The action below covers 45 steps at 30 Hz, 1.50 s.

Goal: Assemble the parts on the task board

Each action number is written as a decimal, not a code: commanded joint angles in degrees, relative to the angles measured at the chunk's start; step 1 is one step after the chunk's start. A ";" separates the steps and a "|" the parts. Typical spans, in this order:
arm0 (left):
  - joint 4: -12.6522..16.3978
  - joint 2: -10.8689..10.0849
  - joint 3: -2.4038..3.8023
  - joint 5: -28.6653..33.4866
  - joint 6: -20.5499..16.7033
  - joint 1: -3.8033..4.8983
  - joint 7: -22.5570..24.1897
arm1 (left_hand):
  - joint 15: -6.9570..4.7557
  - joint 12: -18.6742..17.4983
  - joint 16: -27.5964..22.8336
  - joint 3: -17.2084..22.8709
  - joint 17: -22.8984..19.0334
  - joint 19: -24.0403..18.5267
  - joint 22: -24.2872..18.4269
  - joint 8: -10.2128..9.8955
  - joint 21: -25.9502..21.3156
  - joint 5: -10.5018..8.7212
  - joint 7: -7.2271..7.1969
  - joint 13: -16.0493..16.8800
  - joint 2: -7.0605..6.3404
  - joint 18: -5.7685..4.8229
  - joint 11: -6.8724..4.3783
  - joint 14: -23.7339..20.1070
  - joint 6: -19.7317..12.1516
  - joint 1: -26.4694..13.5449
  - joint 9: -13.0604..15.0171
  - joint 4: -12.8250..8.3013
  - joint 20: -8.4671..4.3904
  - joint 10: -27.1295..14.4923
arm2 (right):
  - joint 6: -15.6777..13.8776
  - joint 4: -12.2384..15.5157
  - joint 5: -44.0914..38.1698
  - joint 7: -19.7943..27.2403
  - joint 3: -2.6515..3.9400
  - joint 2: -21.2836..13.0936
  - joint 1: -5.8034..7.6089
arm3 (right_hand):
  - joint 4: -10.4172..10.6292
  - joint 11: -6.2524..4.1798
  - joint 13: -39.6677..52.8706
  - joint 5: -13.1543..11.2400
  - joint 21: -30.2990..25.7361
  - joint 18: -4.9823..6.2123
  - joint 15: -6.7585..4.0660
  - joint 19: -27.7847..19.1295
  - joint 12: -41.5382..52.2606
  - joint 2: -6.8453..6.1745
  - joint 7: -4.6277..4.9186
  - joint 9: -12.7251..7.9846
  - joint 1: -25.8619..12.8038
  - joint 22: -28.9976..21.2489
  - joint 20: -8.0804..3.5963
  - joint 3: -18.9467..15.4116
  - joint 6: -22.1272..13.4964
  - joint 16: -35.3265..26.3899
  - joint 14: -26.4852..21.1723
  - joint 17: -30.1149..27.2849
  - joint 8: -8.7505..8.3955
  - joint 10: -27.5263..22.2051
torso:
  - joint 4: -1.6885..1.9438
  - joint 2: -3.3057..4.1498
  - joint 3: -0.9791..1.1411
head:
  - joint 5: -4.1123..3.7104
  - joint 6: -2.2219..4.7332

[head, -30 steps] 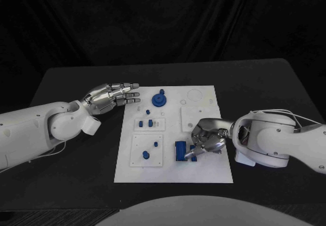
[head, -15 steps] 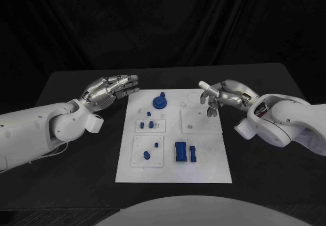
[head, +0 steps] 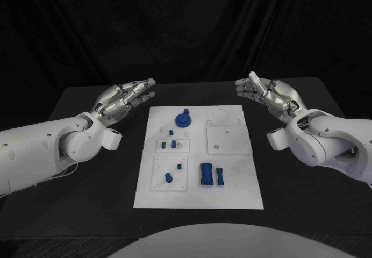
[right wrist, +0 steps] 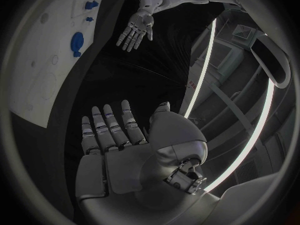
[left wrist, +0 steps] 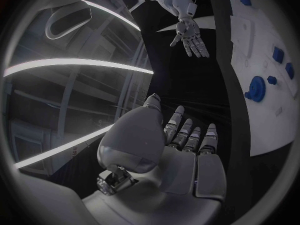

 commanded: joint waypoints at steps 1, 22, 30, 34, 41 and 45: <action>0.02 0.02 0.03 0.07 0.06 -0.03 -0.04 | -1.95 -4.01 -2.52 3.10 -0.59 -2.06 -4.85 -2.35 -1.29 -6.59 -2.68 -2.12 -3.00 -2.79 -2.19 -0.32 -9.35 -24.53 -3.26 -5.02 -4.12 -2.12 | -0.21 0.04 -0.21 -0.41 0.09 0.07 -0.05 | -7.21 -5.69 -7.72 -4.29 -1.66 -4.98 -6.34 -4.38 -5.67 -5.10 -3.46 -9.06 -22.77 -5.79 -6.90 10.50 -13.22 -6.01 -11.10 -5.62 -5.09 -10.36 | -0.02 -0.02 -0.01 | 0.04 0.07; 5.18 4.19 6.79 4.32 -28.07 -6.30 -4.61 | -6.45 -12.36 -2.52 10.26 -0.59 -2.06 -4.85 -7.31 -1.29 -14.89 -8.28 -2.12 -10.32 -5.08 -6.82 -0.32 -20.58 -55.35 -3.26 -11.77 -12.90 -6.59 | -15.76 -10.40 17.91 4.18 11.87 16.90 -12.77 | -16.52 -13.09 -18.04 -4.29 -1.66 -4.98 -14.64 -10.33 -13.26 -13.74 -3.46 -21.21 -54.75 -13.74 -16.14 24.28 -30.53 -6.01 -25.98 -5.62 -11.96 -23.87 | -2.09 -6.89 -0.84 | 1.17 13.02; 7.95 6.43 10.43 6.60 -43.20 -9.67 -7.07 | -6.45 -12.36 -2.52 10.26 -0.59 -2.06 -4.85 -7.31 -1.29 -16.77 -8.28 -2.12 -10.32 -9.33 -6.82 -0.32 -23.13 -62.32 -3.26 -16.68 -12.90 -6.59 | -15.93 -10.52 18.11 4.23 12.00 17.08 -12.91 | -16.52 -13.09 -18.04 -4.29 -1.66 -4.98 -14.64 -10.33 -13.26 -13.74 -3.46 -21.21 -54.75 -13.74 -16.14 24.28 -30.53 -6.01 -25.98 -5.62 -11.96 -23.87 | -2.50 -8.26 -1.01 | 1.39 15.60; 8.75 7.08 11.48 7.26 -47.56 -10.65 -7.78 | -6.45 -12.36 -2.52 10.26 -0.59 -2.06 -4.85 -7.31 -1.29 -21.14 -8.28 -2.12 -10.32 -9.33 -6.82 -0.32 -23.83 -64.53 -3.26 -16.68 -12.90 -6.59 | -15.93 -10.52 18.11 4.23 12.00 17.08 -12.91 | -16.52 -13.09 -18.04 -4.29 -1.66 -4.98 -14.64 -10.33 -13.26 -13.74 -3.46 -21.21 -54.75 -13.74 -16.14 24.28 -30.53 -6.01 -25.98 -5.62 -11.96 -23.87 | -2.50 -8.27 -1.01 | 1.40 15.62; 9.36 7.57 12.28 7.77 -50.89 -11.39 -8.32 | -6.45 -12.36 -2.52 10.26 -0.59 -2.06 -4.85 -7.31 -1.29 -21.14 -8.28 -2.12 -10.32 -9.33 -6.82 -0.32 -25.04 -67.96 -3.26 -16.68 -12.90 -6.59 | -15.93 -10.52 18.11 4.23 12.00 17.08 -12.91 | -16.52 -13.09 -18.04 -4.29 -1.66 -4.98 -14.64 -10.33 -13.26 -13.74 -3.46 -21.21 -54.75 -13.74 -16.14 24.28 -30.53 -6.01 -25.98 -5.62 -11.96 -23.87 | -2.50 -8.27 -1.01 | 1.40 15.62; 9.37 7.58 12.28 7.77 -50.93 -11.40 -8.33 | -6.45 -12.36 -2.52 10.26 -0.59 -2.06 -4.85 -7.31 -1.29 -21.14 -8.28 -2.12 -10.32 -9.33 -6.82 -0.32 -29.12 -69.64 -3.26 -16.68 -12.90 -6.59 | -15.93 -10.52 18.11 4.23 12.00 17.08 -12.91 | -16.52 -13.09 -18.04 -4.29 -1.66 -4.98 -14.64 -10.33 -13.26 -13.74 -3.46 -21.21 -54.75 -13.74 -16.14 24.28 -30.53 -6.01 -25.98 -5.62 -11.96 -23.87 | -2.50 -8.27 -1.01 | 1.40 15.62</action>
